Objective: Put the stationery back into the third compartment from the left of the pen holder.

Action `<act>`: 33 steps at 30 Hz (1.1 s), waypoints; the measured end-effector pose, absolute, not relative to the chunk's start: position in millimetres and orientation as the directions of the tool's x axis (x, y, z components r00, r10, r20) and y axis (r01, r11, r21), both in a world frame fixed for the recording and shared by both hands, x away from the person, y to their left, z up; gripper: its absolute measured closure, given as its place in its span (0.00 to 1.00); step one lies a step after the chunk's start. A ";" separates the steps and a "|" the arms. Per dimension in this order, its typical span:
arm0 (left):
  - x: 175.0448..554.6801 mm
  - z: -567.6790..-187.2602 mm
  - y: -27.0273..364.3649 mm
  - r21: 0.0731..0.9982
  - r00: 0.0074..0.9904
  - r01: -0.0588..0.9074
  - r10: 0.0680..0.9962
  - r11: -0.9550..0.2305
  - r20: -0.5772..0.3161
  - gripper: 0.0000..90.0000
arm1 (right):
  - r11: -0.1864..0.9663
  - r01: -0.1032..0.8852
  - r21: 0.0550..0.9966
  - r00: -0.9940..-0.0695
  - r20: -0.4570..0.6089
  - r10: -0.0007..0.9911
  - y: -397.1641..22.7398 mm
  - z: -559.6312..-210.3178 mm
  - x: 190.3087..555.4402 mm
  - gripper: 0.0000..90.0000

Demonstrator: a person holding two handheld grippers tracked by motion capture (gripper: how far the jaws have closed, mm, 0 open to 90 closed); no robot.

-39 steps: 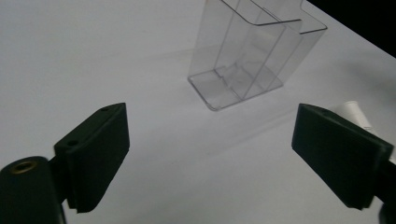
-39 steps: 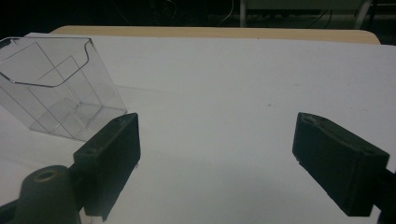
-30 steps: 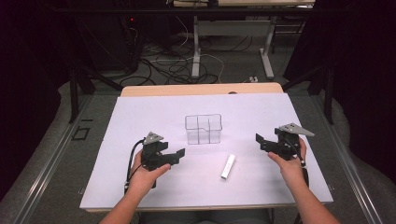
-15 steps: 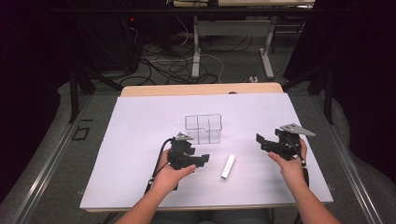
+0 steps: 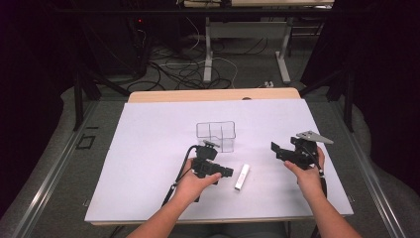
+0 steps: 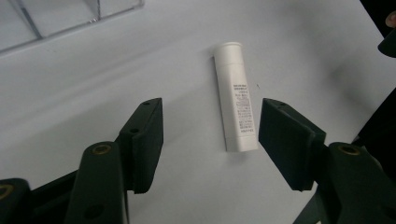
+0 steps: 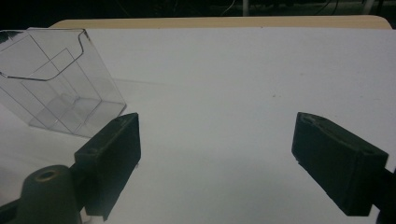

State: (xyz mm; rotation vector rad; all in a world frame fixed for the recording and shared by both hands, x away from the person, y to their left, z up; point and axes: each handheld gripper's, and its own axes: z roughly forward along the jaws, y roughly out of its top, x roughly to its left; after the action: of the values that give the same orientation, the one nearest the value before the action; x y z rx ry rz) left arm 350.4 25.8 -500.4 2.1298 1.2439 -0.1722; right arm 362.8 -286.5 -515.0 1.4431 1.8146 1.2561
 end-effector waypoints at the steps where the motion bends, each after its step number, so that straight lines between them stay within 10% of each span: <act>1: 351.3 -500.8 23.7 0.459 0.535 0.823 0.730 -0.335 -0.427 0.46 | 0.013 0.476 0.879 -0.314 0.157 0.936 -286.3 -515.3 363.0 0.17; 33: 350.1 -535.4 -22.6 0.314 0.480 0.876 0.730 -0.366 -0.487 0.59 | -0.006 0.488 0.873 -0.313 0.181 0.932 -287.9 -515.9 362.9 0.17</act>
State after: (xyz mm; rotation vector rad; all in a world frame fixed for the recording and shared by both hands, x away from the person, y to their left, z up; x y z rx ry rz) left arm 350.1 -22.6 -535.4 2.1941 1.3241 -0.3599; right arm 362.9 -287.9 -515.9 1.4656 1.8162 1.2737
